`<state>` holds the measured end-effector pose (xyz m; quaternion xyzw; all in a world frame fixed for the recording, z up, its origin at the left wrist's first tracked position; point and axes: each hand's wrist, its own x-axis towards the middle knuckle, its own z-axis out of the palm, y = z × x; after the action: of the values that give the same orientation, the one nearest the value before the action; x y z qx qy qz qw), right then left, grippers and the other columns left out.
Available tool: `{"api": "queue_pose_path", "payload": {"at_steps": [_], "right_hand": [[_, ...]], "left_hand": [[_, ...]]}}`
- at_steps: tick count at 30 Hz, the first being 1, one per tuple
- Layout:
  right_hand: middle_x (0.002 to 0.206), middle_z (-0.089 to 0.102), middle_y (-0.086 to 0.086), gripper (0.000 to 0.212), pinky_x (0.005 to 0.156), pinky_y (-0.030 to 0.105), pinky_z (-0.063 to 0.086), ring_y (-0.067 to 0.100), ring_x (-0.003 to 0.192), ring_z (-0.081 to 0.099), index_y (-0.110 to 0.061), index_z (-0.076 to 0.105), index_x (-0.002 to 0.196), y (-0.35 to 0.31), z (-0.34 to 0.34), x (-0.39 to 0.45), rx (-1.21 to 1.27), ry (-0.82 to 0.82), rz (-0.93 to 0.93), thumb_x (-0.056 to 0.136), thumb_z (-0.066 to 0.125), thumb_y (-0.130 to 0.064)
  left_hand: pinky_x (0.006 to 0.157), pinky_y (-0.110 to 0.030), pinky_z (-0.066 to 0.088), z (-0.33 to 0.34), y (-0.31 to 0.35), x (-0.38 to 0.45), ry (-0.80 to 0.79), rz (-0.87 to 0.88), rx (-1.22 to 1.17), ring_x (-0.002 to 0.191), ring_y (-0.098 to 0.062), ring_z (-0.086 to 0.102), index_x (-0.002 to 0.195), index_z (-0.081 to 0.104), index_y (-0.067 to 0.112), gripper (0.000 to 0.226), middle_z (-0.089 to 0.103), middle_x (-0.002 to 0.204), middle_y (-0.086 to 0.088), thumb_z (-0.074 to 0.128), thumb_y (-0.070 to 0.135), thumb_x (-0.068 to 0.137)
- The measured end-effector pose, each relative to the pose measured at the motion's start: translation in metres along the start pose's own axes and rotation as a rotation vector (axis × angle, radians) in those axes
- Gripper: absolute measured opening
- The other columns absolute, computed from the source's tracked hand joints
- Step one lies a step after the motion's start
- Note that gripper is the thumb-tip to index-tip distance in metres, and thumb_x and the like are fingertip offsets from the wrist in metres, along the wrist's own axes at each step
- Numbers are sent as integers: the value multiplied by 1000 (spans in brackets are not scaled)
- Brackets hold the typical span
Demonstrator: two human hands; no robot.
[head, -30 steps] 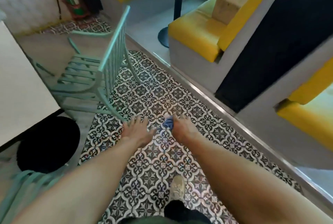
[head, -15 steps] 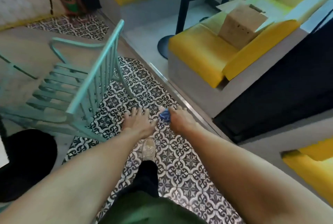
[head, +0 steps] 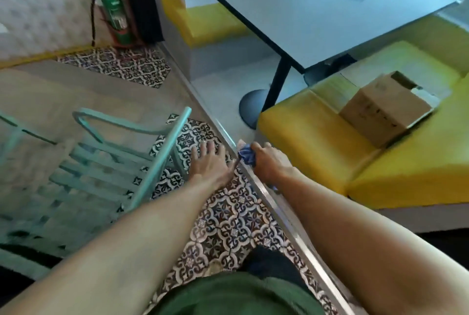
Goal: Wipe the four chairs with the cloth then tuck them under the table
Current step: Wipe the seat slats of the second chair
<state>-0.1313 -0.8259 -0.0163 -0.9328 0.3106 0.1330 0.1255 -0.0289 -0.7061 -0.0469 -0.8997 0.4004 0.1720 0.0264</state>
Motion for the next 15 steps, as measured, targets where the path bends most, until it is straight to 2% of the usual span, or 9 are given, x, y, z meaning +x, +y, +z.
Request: {"api": "queue_pose_path", "payload": {"at_steps": [6,10,15], "right_hand": [[118,52,16,36,80,40,46,38,108,56,-14,45,125,5,-49,130,-31,33,-124,91,50,-22],[119,52,15,38,81,40,47,37,108,57,-14,43,127,7,-76,224,-85,3,-222,90,52,-20],[119,54,11,43,80,37,47,34,105,59,-18,42,131,-12,-102,331,-88,-64,-380,90,53,-17]], "left_hand": [[120,-51,2,-58,8,112,146,-7,-6,149,-33,6,154,21,17,64,14,161,-16,20,52,100],[119,-54,1,-86,-5,191,114,-167,-53,149,-33,5,154,22,17,63,13,162,-14,21,51,101],[119,-55,2,-109,-50,254,78,-470,-173,149,-32,2,155,17,18,66,9,162,-13,19,54,100]]}}
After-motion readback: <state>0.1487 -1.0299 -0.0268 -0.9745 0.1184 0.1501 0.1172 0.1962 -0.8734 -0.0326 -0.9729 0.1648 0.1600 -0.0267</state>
